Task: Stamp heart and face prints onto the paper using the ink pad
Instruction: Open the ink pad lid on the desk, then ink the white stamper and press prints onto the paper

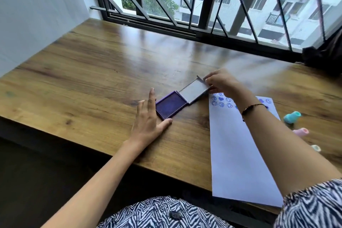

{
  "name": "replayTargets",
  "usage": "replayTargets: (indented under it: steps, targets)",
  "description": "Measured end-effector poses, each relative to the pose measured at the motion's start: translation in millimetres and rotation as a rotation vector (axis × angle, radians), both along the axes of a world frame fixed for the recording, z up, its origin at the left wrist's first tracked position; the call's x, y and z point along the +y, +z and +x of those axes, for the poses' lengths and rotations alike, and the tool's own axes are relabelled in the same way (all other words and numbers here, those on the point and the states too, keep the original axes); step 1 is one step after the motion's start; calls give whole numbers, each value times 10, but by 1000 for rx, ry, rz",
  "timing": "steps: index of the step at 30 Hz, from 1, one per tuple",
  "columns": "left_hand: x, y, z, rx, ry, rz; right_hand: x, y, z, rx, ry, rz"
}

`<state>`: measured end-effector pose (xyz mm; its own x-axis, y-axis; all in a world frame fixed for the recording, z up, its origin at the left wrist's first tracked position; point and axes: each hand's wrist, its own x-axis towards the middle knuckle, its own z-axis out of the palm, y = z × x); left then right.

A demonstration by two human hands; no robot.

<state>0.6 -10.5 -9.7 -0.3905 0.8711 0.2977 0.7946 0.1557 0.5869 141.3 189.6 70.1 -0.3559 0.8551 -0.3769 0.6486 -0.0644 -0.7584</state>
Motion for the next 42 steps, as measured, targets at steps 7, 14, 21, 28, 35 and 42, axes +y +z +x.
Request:
replayTargets:
  steps: [7,14,21,28,35,42]
  targets:
    - [-28,61,51,96,-3,62,-94,-38,6,-97,3,292]
    - [162,185,544,20,-177,157,-453,58,451,-33,-101,406]
    - [542,247,1355,-46,-468,167,-772,130,1431,-193,-342,603]
    - [673,311,2117,-61,-736,176,-948,1,2352,-502,-552,661]
    - [729,283,2427,-190,-801,136,-1063,-234,2597,-479,-452,515]
    - [877,366,2294,-818,-674,-214,-1198,-73,2301,350,-626,265]
